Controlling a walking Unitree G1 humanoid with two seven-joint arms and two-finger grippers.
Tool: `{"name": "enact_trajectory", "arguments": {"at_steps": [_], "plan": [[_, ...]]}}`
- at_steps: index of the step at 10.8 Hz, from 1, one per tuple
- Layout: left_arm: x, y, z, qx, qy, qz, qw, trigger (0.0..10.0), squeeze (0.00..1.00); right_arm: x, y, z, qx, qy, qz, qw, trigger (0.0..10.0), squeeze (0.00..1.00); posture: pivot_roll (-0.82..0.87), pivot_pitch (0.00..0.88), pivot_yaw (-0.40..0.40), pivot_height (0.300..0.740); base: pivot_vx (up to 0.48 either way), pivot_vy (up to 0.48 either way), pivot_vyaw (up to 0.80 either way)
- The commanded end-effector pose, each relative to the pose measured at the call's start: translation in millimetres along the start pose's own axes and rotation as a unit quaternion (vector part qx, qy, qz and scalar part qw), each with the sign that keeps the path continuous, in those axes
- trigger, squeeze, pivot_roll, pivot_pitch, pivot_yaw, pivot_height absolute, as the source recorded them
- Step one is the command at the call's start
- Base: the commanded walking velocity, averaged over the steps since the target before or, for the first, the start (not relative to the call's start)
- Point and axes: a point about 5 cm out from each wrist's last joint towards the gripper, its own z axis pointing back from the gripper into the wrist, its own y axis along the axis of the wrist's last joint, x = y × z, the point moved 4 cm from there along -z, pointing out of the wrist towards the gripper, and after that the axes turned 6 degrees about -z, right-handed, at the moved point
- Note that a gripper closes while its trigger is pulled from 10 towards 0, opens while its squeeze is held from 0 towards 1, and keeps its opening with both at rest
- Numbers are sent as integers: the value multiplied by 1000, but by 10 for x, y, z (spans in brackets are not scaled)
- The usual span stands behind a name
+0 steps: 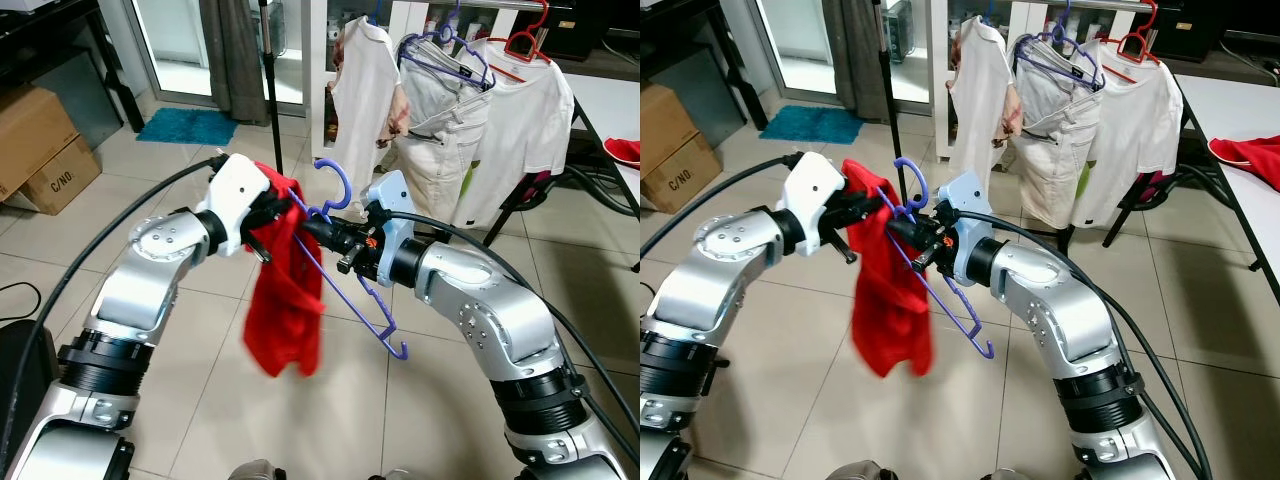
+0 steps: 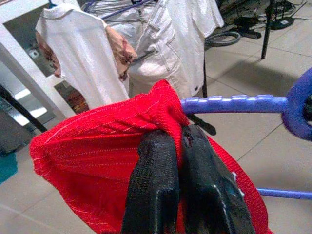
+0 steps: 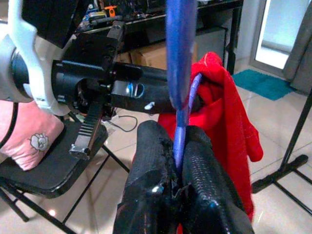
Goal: Hang hanger
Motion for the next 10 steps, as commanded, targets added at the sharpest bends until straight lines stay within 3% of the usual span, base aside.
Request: {"name": "enact_trajectory", "arguments": {"at_steps": [1,3,4,5,8,10], "plan": [[67,193,-25,31,-17,-22,999,0,0,-120,11,-78,-5,27,2,1000,10000,0,-17,20,41,740,0,0,0],[17,139,-2,15,-4,-29,999,353,0,-124,28,-81,-1,29,3,1000,10000,0,-16,21,38,740,0,0,0],[-3,125,3,13,3,-19,1000,10000,0,-135,35,-79,0,32,4,999,10000,0,-15,21,37,740,0,0,0],[3,134,1,15,1,-16,1000,10000,1000,-134,37,-81,1,33,4,999,10000,0,-15,20,35,740,0,0,0],[59,140,4,18,-14,-6,1000,10000,1000,-109,63,-81,4,30,4,1000,10000,0,-12,16,33,740,0,0,0],[158,212,68,43,-66,27,997,10000,1000,-58,71,-73,6,20,3,1000,10000,0,-10,16,33,740,0,0,0]]}}
